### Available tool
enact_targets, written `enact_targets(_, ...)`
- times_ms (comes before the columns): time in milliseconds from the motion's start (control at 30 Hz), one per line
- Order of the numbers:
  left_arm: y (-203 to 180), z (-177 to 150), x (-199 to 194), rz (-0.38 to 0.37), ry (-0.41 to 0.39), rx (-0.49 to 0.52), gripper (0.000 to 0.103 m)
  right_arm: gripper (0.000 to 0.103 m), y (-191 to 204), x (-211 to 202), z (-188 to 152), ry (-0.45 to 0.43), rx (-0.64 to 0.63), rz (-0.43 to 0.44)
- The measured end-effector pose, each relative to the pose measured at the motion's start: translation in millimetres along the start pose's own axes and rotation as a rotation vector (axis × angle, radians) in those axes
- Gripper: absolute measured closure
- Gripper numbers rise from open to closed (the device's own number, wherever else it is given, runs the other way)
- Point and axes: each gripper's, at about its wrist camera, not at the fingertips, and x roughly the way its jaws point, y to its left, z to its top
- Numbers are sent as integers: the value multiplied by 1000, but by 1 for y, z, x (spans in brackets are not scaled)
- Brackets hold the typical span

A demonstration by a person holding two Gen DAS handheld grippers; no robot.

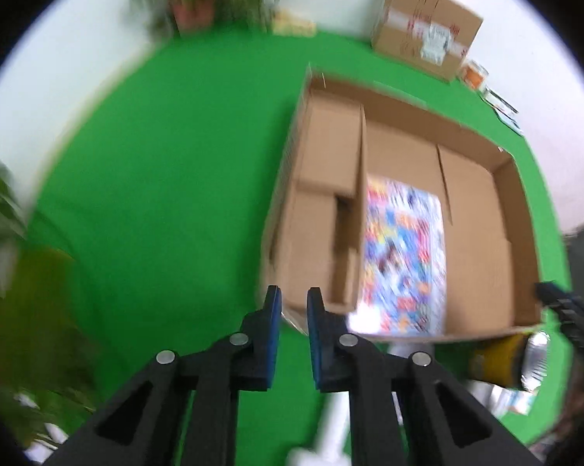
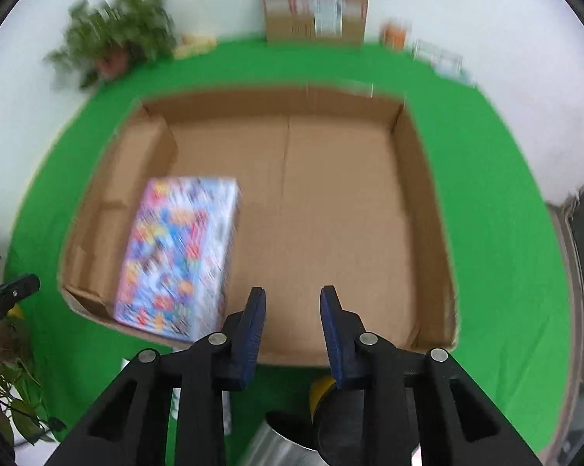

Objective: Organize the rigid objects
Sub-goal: 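Lower the board-game box into the tray beside the insert and release, then move the right tool down to the silver metal cup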

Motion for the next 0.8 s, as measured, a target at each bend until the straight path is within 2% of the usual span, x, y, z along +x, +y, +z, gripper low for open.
enact_targets(67, -10, 3, -24, -47, -75, 33, 90, 31, -5, -23, 2, -61, 13, 34)
enact_targets(100, -18, 4, -37, -68, -106, 55, 81, 0, -6, -33, 3, -92, 24, 40)
enact_targets(133, -25, 5, -44, -71, -114, 74, 50, 1, -11, -48, 0, -161, 46, 30)
enact_targets(200, -37, 2, -56, -78, -137, 102, 6, 1, -15, -66, -5, -196, 54, 22)
enact_targets(233, -43, -2, -63, -73, -165, 112, 4, 1, -19, -73, -8, -197, 58, 33)
enact_targets(300, -55, -10, -70, -50, -172, 130, 4, 1, -29, -85, -17, -192, 82, 48)
enact_targets(367, -63, -19, -73, -54, -141, 139, 8, 9, -37, -94, -27, -185, 89, 99)
enact_targets(400, -64, -23, -75, -63, -135, 138, 32, 32, -40, -100, -35, -189, 81, 138)
enact_targets(433, -66, -27, -79, -60, -129, 145, 79, 56, -42, -107, -42, -187, 64, 153)
enact_targets(467, -69, -31, -80, -31, -111, 159, 96, 62, -42, -112, -49, -180, 42, 138)
enact_targets(500, -72, -37, -82, 14, -95, 176, 101, 64, -43, -117, -56, -180, 38, 124)
enact_targets(567, -73, -46, -91, 9, -117, 174, 101, 55, -49, -122, -68, -178, 65, 134)
enact_targets(600, -74, -50, -96, -6, -122, 172, 98, 30, -52, -125, -73, -172, 87, 130)
enact_targets(633, -75, -54, -100, -26, -124, 173, 83, 0, -56, -124, -76, -175, 104, 126)
enact_targets(667, -77, -57, -103, -37, -122, 173, 64, 1, -62, -131, -83, -203, 142, 113)
enact_targets(700, -79, -62, -106, -44, -128, 169, 17, 1, -65, -133, -87, -213, 154, 109)
enact_targets(733, -79, -66, -109, -51, -150, 160, 2, 1, -67, -135, -90, -209, 158, 108)
enact_targets(800, -81, -72, -114, -66, -172, 148, 2, 1, -69, -134, -95, -185, 153, 112)
